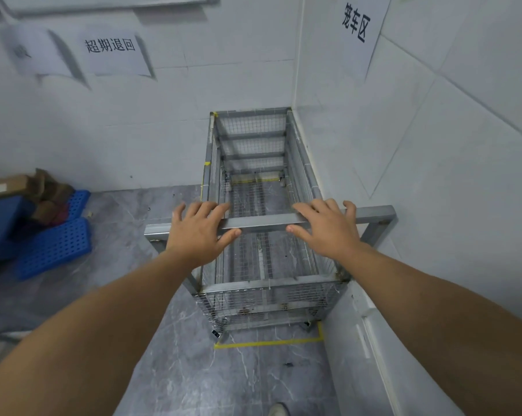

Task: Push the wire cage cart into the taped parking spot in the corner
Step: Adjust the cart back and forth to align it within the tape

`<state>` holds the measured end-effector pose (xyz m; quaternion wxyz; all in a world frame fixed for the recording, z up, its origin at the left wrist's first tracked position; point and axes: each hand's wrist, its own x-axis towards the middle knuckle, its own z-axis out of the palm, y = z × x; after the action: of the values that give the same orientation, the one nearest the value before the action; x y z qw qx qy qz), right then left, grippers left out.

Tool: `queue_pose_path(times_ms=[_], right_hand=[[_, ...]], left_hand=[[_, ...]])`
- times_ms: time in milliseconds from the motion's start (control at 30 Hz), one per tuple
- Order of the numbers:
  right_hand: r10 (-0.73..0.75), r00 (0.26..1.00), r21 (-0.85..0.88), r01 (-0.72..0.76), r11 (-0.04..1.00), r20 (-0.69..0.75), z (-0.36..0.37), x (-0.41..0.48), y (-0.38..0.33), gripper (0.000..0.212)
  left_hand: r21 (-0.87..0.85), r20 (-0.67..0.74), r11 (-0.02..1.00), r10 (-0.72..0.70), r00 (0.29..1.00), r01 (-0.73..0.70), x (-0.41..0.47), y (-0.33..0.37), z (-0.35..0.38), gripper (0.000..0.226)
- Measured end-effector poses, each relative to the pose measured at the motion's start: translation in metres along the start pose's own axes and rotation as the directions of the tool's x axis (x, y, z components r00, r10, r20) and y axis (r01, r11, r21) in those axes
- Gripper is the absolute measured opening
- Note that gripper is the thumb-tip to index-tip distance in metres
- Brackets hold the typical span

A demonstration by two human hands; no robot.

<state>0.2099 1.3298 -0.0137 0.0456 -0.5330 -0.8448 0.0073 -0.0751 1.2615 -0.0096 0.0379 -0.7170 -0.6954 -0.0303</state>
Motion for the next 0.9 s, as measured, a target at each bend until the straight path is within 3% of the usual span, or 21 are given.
queue_pose_path(times_ms=[367,567,900], right_hand=[[-0.035,0.998,-0.042,0.032,0.999,-0.061,0.006,0.001,0.000,0.050],[-0.042,0.999,-0.052,0.041,0.998,-0.017,0.002,0.002,0.001,0.057],[-0.002,0.994,0.000,0.002,1.000,0.107,-0.015,-0.002,-0.013,0.051]], left_hand=[[0.065,-0.087,0.998,-0.004,0.996,0.010,-0.002,0.003,0.015,0.062],[0.102,0.018,0.995,0.014,1.000,-0.016,0.003,-0.001,0.008,0.070],[-0.013,0.222,0.999,-0.029,0.975,0.032,0.002,0.004,-0.011,0.058]])
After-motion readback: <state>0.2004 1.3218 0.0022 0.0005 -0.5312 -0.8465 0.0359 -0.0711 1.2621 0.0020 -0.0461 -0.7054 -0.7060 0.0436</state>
